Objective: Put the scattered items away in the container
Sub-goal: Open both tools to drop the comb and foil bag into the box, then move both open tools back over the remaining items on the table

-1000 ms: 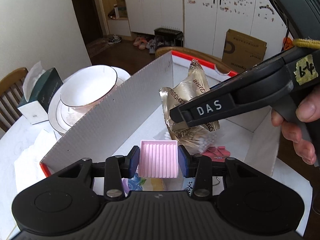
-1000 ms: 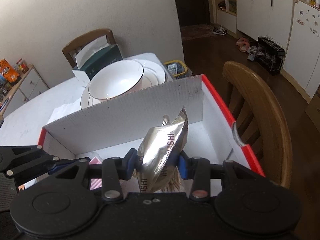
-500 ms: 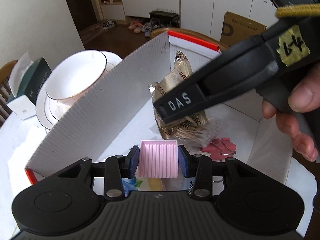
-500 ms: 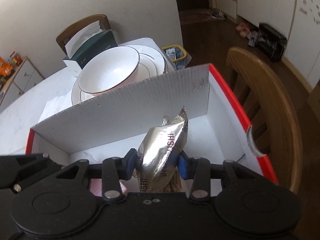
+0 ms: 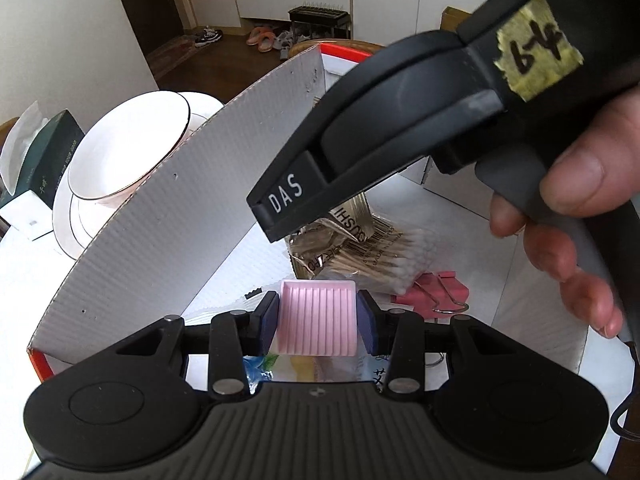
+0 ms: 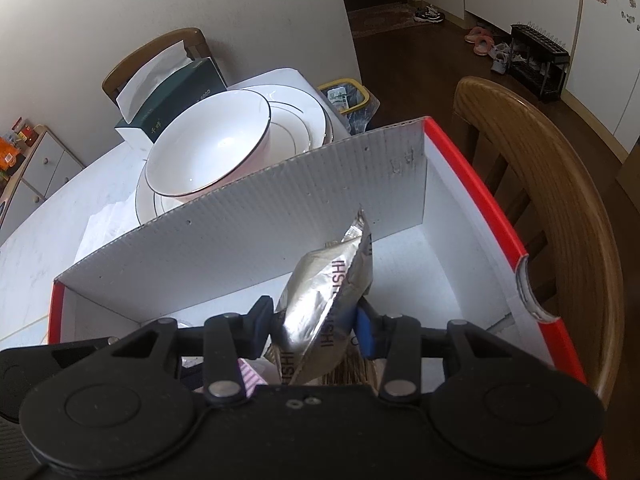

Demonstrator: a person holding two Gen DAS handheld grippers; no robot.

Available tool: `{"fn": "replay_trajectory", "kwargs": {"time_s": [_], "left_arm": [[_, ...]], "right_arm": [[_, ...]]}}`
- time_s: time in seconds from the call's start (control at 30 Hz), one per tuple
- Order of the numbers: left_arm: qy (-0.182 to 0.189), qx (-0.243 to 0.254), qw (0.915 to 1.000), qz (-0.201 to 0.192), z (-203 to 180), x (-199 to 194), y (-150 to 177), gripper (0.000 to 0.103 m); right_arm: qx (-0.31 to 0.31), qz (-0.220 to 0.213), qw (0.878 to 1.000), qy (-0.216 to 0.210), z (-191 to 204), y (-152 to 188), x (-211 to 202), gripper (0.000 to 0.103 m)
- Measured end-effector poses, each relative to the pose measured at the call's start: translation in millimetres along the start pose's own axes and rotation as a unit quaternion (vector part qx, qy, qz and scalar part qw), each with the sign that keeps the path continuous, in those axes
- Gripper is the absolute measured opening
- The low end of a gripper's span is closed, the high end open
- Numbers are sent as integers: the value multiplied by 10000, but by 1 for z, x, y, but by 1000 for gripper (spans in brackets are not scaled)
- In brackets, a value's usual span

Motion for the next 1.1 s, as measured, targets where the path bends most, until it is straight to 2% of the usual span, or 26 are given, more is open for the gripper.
{"fn": "replay_trajectory", "kwargs": {"time_s": [0.13,0.27,0.3,0.5,0.83,1.1], "left_arm": [[59,-58,10000,-32,1,-3,2,42],[110,-124,9998,-142,-1,-8,4,55],[108,-110,9997,-172,-2,-10,5,56],[136,-170,9993,-300,-3,-22,11,56],[119,-457,9961,-740,3,-55,17,56],[-173,-713,9902,-1185,8,-92,23,56]], "right_arm": [[-75,-108,9999,79,-2,-1,-4,47],[-83,-155,9998,57,-3,0,-11,52],[-85,-161,9998,51,-4,0,-13,53],[-140,-233,9996,-65,-6,4,-32,61],[-397,-392,9979,-329,1,17,-69,63],[-596,-528,9952,-573,13,32,-95,68]]}}
Point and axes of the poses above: each gripper's, at about its wrist camera, not at the fingertips, and x roughly the way its jaws point, z to its left, y to its underside, the point moved 10 cm from there along x, roughly the way its jaws point, and after that the axes turned 12 degrees about x, right-handed, at the moved point
